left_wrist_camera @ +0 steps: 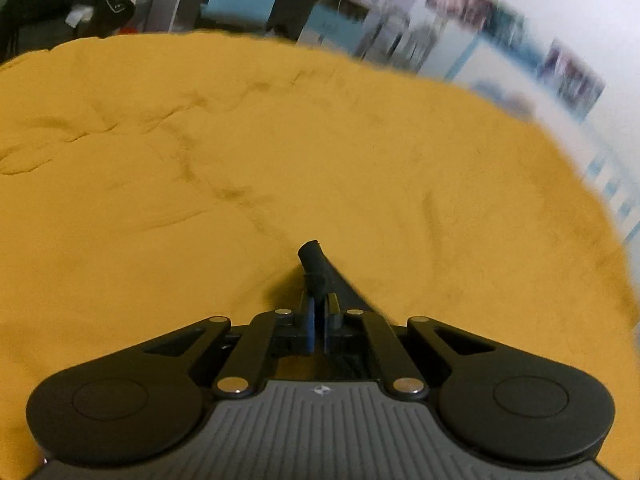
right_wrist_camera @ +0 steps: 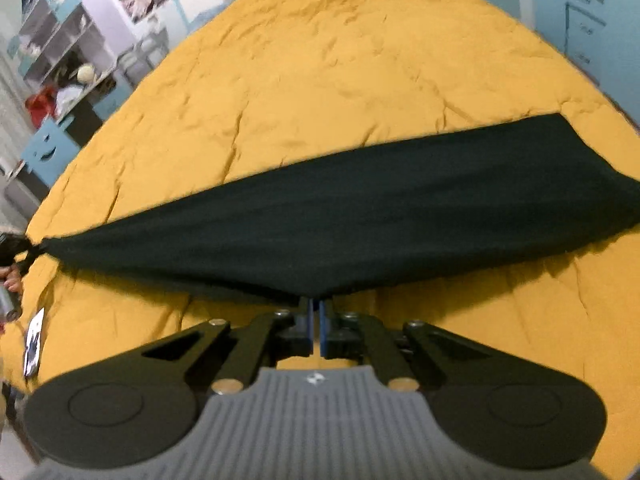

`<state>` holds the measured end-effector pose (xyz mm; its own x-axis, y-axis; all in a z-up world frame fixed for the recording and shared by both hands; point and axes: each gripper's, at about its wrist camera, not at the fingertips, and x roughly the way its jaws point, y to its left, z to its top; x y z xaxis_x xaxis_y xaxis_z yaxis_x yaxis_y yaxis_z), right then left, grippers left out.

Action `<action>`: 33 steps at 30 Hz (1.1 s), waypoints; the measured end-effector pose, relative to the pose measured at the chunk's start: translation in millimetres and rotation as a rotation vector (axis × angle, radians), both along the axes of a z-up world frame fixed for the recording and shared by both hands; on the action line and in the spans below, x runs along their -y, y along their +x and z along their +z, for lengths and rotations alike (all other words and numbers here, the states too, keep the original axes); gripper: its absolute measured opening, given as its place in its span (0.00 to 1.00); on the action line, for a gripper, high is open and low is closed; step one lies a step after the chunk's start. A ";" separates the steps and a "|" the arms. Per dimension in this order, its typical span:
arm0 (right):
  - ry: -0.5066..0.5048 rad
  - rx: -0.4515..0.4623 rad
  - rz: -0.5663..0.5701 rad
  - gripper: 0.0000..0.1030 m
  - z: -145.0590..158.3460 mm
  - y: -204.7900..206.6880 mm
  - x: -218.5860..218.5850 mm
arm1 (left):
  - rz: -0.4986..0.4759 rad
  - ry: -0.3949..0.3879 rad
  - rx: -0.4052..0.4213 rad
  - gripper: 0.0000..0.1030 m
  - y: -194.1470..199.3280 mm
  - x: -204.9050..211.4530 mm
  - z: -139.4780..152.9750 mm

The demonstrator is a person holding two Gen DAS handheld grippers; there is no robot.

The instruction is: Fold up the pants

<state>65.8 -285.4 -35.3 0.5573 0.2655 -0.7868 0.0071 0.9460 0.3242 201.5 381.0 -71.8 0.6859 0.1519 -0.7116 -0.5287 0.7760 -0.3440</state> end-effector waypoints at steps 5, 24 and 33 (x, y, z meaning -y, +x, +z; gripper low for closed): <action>0.002 -0.120 0.015 0.00 -40.7 -2.9 -0.4 | 0.006 0.016 -0.067 0.12 -2.3 -0.5 -25.5; -0.104 0.034 -0.030 0.25 -3.5 53.2 40.4 | -0.215 0.264 -0.139 0.50 77.7 1.1 -20.6; -0.160 0.001 0.017 0.25 -29.3 77.1 28.8 | -0.240 0.234 0.076 0.00 60.9 5.3 -6.0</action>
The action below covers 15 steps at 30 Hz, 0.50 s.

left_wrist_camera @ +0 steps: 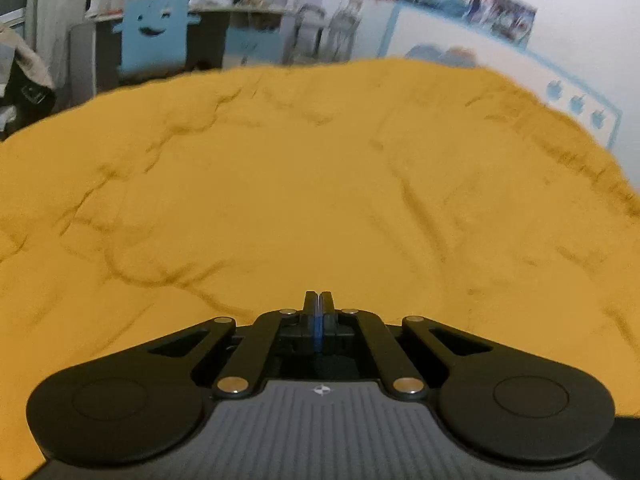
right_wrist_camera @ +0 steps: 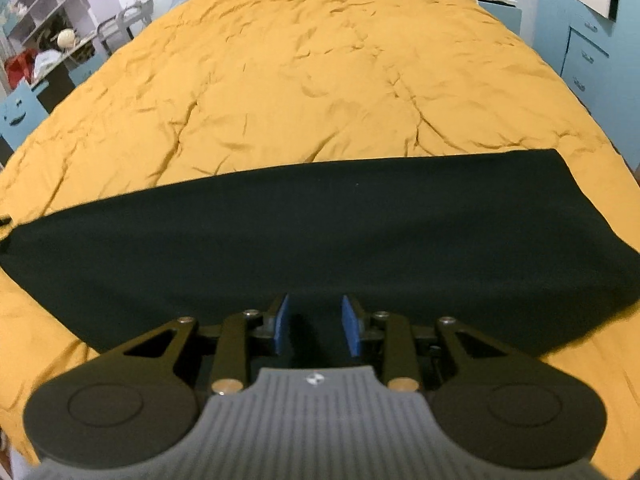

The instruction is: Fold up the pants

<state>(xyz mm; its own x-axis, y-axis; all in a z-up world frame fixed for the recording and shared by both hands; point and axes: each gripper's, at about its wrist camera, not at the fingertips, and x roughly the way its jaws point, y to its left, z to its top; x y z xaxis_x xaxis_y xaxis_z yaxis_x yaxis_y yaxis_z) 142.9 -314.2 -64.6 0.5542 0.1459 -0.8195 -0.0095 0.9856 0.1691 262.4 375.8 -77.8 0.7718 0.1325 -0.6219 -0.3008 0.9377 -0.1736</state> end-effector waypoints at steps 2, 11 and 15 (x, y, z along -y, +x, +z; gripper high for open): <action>-0.010 0.004 0.005 0.25 -3.7 5.0 -0.9 | 0.026 -0.017 0.047 0.00 -2.0 -3.2 9.3; -0.028 0.018 -0.009 0.26 -4.8 7.8 4.5 | 0.033 -0.058 -0.130 0.39 16.1 -18.2 -11.8; -0.050 0.064 -0.021 0.37 -0.3 12.0 20.1 | 0.037 -0.090 -0.156 0.40 9.3 -17.2 -24.6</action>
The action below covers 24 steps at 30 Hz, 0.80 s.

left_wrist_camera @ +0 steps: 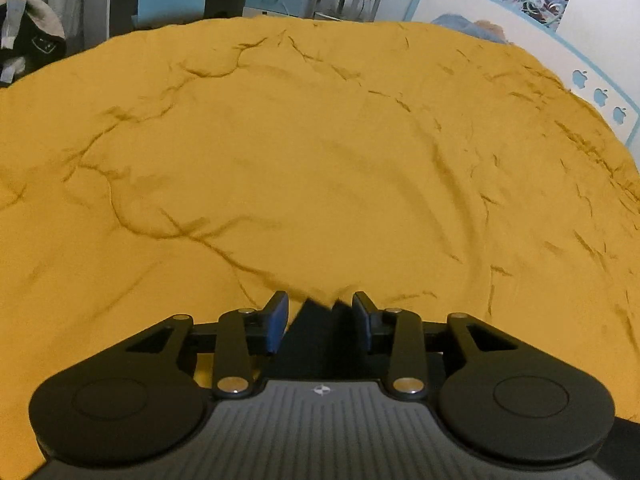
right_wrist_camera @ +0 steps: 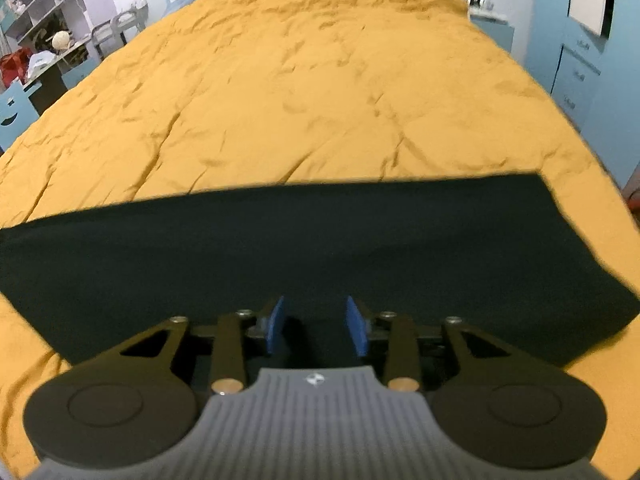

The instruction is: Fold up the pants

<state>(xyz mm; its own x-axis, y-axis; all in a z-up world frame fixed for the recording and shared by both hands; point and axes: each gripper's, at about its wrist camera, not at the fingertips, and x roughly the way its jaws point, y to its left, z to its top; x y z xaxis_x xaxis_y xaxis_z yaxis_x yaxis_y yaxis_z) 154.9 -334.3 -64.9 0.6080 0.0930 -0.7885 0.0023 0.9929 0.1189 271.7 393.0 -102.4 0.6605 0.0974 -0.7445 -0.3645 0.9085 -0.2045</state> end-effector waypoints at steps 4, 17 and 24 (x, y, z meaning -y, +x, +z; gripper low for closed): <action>-0.038 0.057 -0.031 0.45 6.2 12.7 40.5 | 0.006 0.001 -0.005 0.08 3.1 3.2 -6.6; -0.168 0.060 -0.024 0.46 -22.5 106.6 183.0 | 0.081 0.069 -0.047 0.03 12.7 20.4 -5.1; -0.217 -0.012 0.119 0.45 -56.5 135.6 186.8 | 0.112 0.098 -0.080 0.03 17.9 26.1 -7.1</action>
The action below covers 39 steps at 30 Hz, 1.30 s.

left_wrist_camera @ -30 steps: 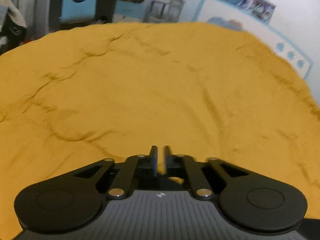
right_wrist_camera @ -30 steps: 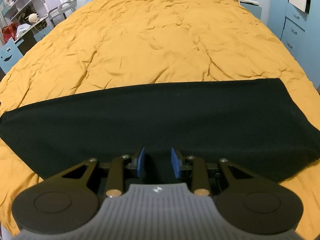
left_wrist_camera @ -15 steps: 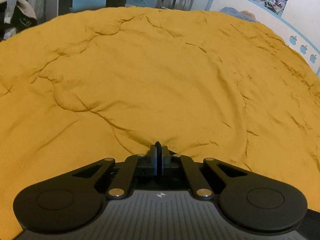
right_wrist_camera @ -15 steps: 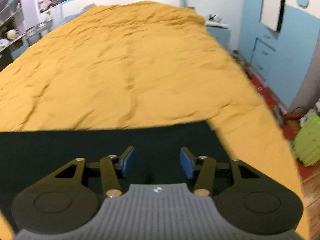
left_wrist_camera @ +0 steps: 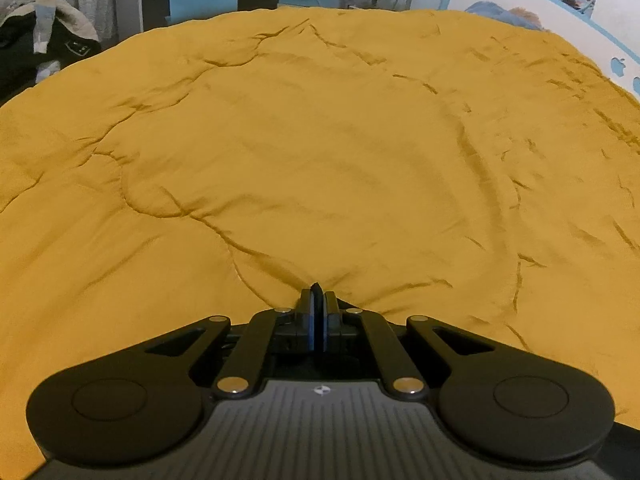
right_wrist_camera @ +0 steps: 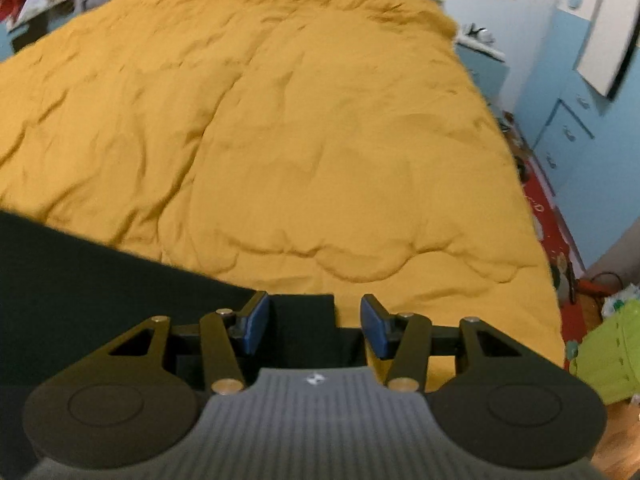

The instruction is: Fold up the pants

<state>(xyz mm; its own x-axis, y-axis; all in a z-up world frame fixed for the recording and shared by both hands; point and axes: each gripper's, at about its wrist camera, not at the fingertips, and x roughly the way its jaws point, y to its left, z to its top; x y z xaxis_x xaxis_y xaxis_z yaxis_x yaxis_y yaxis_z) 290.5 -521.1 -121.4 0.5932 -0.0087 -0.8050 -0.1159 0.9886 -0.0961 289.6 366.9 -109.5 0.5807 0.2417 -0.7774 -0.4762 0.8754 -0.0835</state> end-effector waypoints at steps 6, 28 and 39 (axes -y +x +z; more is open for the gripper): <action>-0.026 -0.025 0.046 0.46 -10.7 2.2 -5.6 | 0.017 0.011 -0.010 0.03 0.3 2.8 -2.1; 0.112 -0.135 0.198 0.24 36.1 14.9 8.2 | 0.025 0.048 0.066 0.02 -7.8 6.6 12.1; 0.200 0.093 -0.041 0.00 72.7 -50.3 14.8 | -0.007 0.100 0.111 0.02 -10.7 13.9 34.0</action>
<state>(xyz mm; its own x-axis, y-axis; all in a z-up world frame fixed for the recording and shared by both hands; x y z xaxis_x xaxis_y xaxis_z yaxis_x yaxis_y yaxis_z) 240.2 -535.9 -48.7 0.6671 0.1199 -0.7352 -0.0748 0.9928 0.0939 278.9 352.9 -75.4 0.6635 0.3109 -0.6805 -0.4631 0.8851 -0.0471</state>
